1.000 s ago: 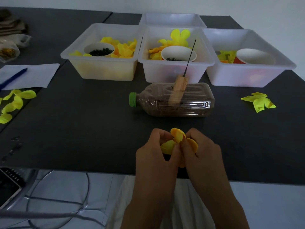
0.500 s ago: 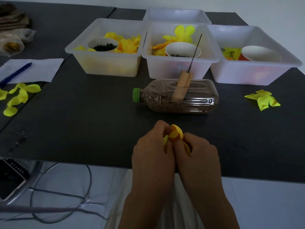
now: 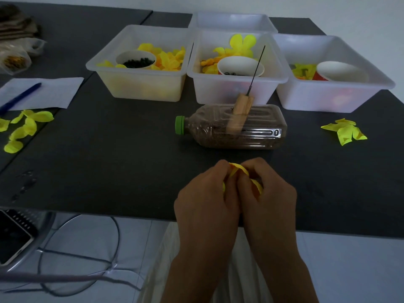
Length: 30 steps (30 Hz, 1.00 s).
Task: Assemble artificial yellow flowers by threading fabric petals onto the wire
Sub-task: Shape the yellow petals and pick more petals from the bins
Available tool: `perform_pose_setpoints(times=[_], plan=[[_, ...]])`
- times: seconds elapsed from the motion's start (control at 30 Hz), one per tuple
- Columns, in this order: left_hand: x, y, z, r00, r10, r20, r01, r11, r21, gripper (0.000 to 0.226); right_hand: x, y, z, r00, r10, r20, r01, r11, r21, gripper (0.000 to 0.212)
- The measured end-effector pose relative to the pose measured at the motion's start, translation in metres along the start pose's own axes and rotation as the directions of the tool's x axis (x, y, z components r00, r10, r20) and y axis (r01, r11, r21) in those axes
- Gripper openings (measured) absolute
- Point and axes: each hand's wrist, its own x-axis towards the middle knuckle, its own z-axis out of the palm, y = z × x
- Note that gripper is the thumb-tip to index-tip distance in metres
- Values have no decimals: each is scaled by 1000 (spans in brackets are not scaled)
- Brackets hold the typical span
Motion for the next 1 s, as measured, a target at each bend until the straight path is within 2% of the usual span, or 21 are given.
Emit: perform_pose_setpoints(times=[0.03,0.1,0.23,0.3,0.37,0.47,0.53,0.67,0.73,0.83,0.93,1.0], plan=[[0,1,0,998,28,-49,-28,1000,-10,25,0,1,2,1000,2,-9,-2,1000,-14,4],[0,4,0,993,60,-100,-64,997,-34,17,0,1,5,999,24,-40,-25,999,-24,20],[-7,3,4,982,80,-173,-97,991,-95,24,9,3,-1,979,152,-139,-149,988,34,34],[-10,7,5,979,67,-195,-104,977,-187,27,16,7,-6,966,193,-170,-187,981,49,37],[-9,10,3,976,-6,-217,-60,952,-300,27,17,5,-10,975,196,-107,-180,973,145,33],[-2,7,-1,972,-100,-213,3,912,-411,20,12,1,-15,973,182,142,-217,931,293,23],[-1,5,-2,976,-129,-176,36,891,-453,19,10,0,-15,952,197,234,-267,908,324,23],[-1,4,1,981,-175,-82,111,858,-501,8,8,-1,-4,981,176,81,-187,969,161,28],[1,0,1,981,-190,-36,150,867,-475,12,4,-2,1,992,122,16,-123,990,64,26],[4,-4,0,974,-227,22,215,880,-425,17,-1,-2,6,994,103,-19,-102,994,32,29],[3,-2,0,972,-233,7,219,901,-375,24,1,-1,9,991,129,-47,-129,992,-4,37],[0,2,1,979,-197,-51,169,927,-336,27,7,0,7,985,155,-72,-158,987,-39,36]])
